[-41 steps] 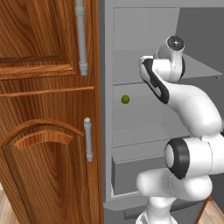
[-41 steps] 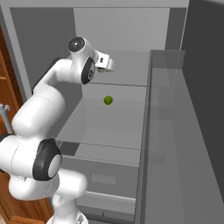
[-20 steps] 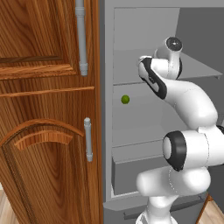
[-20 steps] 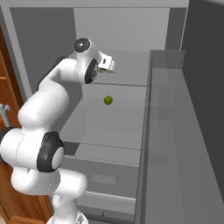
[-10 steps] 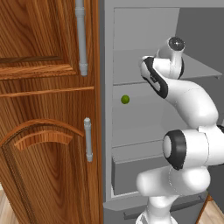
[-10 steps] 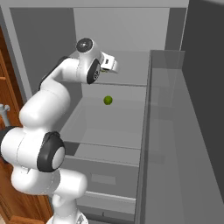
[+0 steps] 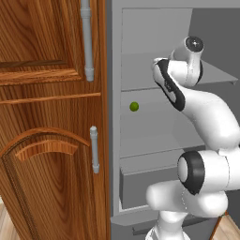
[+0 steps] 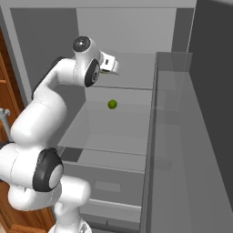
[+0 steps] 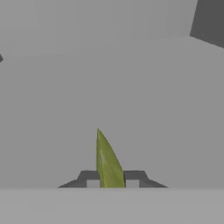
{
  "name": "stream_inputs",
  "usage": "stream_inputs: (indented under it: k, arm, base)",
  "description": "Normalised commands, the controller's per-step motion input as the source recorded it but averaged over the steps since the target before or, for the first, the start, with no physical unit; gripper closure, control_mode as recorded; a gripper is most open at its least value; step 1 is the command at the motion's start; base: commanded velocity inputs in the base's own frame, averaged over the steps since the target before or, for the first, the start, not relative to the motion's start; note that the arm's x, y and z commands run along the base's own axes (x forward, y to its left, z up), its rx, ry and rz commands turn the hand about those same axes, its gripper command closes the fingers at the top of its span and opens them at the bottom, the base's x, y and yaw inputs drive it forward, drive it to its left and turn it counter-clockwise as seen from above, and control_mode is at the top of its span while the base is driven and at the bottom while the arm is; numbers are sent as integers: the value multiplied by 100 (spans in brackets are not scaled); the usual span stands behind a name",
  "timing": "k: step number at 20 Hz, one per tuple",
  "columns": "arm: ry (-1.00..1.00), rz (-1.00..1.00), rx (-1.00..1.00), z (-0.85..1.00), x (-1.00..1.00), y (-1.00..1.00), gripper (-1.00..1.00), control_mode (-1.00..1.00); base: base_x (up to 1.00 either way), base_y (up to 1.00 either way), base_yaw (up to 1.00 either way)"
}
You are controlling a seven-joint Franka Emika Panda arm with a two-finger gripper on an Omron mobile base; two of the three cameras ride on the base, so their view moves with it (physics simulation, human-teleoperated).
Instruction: Take the lemon wedge from the fridge and place it on the plate with fish on the dining counter.
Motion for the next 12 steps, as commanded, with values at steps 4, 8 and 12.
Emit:
stream_inputs:
  k: [4, 8, 12]
  arm:
    - [-16, 0, 0, 74, -100, 37, 100, -100]
    - [-9, -3, 3, 45, -100, 29, 100, -100]
    - [-1, -4, 3, 3, -100, 22, 100, -100]
  base:
    - [0, 0, 0]
    - [0, 0, 0]
    - [0, 0, 0]
